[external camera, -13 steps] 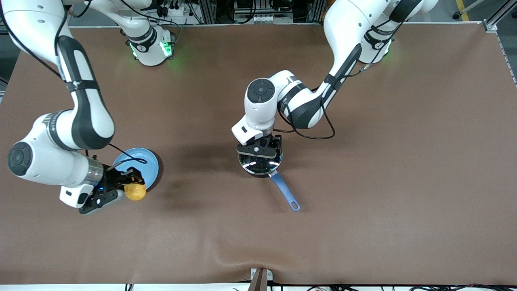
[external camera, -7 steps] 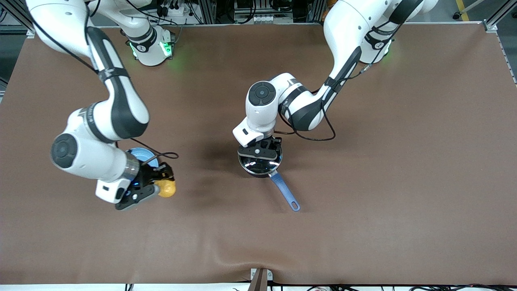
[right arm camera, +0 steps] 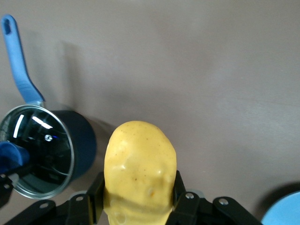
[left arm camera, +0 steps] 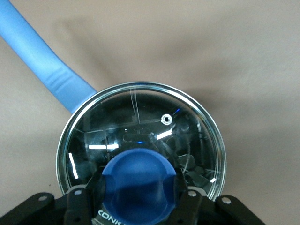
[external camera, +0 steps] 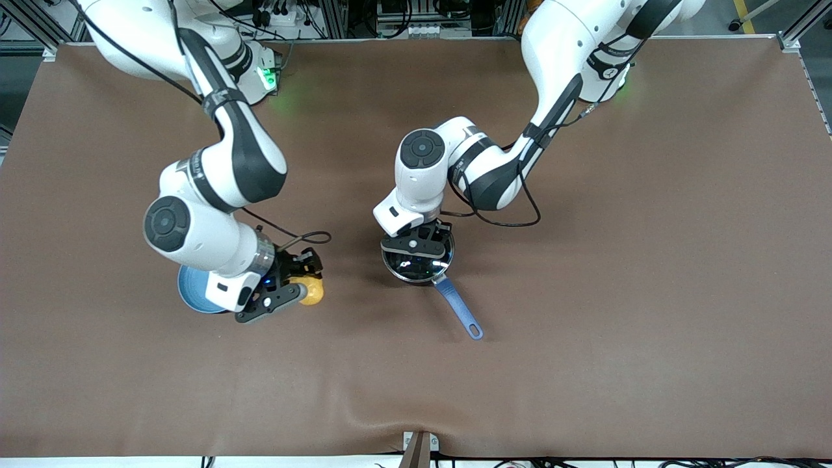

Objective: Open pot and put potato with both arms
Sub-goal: 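Lift the lid off with the left gripper while the right gripper carries the potato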

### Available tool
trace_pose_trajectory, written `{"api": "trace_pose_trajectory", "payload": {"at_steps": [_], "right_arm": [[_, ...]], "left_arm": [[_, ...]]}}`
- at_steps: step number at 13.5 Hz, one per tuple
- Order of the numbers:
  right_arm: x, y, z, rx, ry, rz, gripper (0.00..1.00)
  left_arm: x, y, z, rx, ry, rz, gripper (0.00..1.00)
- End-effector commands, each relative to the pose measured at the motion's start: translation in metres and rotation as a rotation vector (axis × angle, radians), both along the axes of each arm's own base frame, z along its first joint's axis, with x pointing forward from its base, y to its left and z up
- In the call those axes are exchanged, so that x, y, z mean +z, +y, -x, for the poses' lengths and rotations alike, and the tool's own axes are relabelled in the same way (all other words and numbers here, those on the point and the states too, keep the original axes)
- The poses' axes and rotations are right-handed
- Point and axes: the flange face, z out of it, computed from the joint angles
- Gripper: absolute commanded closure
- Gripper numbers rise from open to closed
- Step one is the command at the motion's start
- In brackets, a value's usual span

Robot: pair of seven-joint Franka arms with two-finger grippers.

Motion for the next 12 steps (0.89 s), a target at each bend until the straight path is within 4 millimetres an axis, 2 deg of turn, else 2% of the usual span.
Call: {"api": "trace_pose_trajectory", "payload": {"at_steps": [1, 3, 4, 6, 8, 10, 12], "right_arm": [[0.011, 0.031, 0.005, -0.058, 0.005, -0.006, 1.0], [0.009, 0.051, 0.014, -0.057, 0.012, -0.004, 1.0], [0.003, 0.062, 0.019, -0.064, 0.025, 0.0, 1.0], [-0.013, 0.087, 0.03, -0.086, 0.043, 0.006, 1.0], [-0.025, 0.129, 0.048, -0.074, 0.008, 0.031, 1.0], [-0.045, 0.162, 0.067, -0.062, -0.008, 0.066, 1.0], [-0.056, 0.186, 0.081, -0.029, -0.024, 0.062, 1.0]], "left_arm": [[0.065, 0.019, -0.007, 0.026, -0.039, 0.004, 1.0], [0.102, 0.049, -0.023, 0.079, -0.039, 0.015, 1.0], [0.112, 0.062, -0.026, 0.092, -0.026, -0.001, 1.0], [0.117, 0.103, -0.037, 0.136, 0.039, -0.059, 1.0], [0.129, 0.159, -0.059, 0.233, 0.114, -0.006, 1.0], [0.14, 0.207, -0.072, 0.195, 0.131, 0.008, 1.0], [0.13, 0.254, -0.081, 0.179, 0.158, -0.021, 1.0]]}}
